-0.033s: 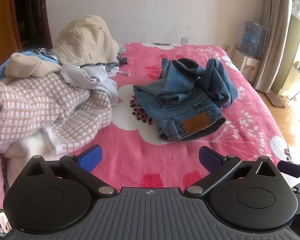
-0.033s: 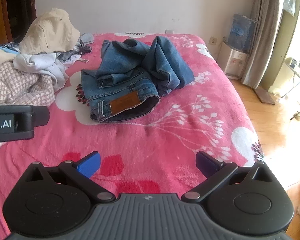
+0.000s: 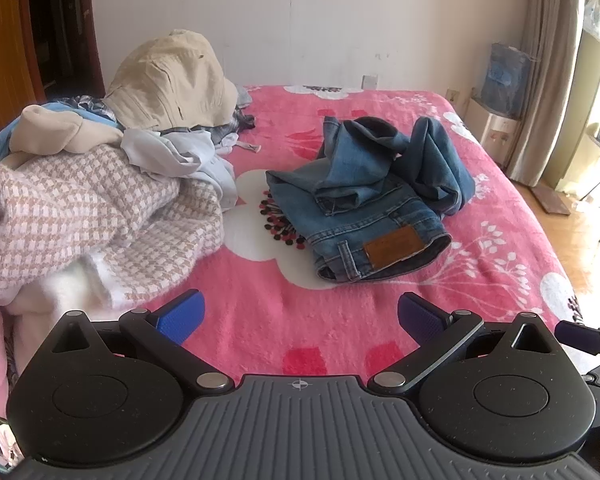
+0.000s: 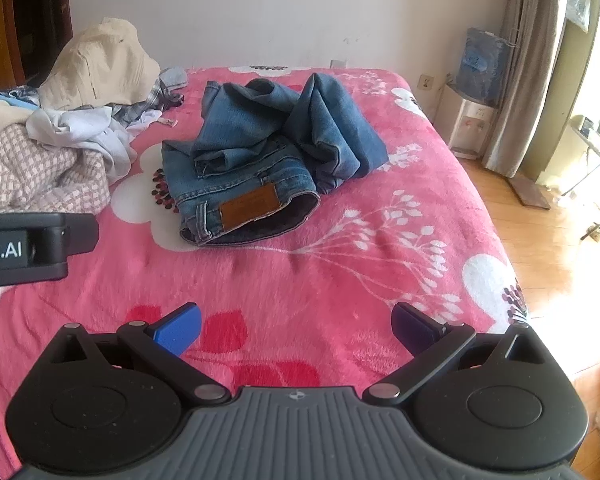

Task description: Fold clothes

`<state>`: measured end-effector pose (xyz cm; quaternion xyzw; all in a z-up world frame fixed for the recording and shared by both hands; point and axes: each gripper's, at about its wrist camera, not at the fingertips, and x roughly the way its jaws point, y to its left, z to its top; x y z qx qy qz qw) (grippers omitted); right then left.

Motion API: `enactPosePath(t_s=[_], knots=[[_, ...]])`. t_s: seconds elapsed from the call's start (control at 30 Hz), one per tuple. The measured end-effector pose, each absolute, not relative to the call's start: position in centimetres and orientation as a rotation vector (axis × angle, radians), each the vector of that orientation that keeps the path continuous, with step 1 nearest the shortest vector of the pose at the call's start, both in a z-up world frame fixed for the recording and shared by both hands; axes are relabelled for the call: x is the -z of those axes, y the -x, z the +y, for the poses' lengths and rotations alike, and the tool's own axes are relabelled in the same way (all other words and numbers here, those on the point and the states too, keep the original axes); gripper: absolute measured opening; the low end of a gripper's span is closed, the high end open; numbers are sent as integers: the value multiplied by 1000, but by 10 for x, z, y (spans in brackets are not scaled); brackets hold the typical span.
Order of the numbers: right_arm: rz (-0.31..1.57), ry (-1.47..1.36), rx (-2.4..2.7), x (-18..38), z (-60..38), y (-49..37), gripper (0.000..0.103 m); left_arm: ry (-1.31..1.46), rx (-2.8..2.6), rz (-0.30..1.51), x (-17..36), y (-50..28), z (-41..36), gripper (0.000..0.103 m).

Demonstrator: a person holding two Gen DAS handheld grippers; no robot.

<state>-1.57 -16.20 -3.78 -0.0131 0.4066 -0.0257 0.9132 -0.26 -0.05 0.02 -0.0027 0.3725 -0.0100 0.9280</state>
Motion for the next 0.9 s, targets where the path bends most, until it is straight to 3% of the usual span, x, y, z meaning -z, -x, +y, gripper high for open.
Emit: enactPosePath(t_s=[0.9], knots=[[815, 23, 74, 27, -168, 20, 103, 15, 25, 754, 4, 13, 11, 103]])
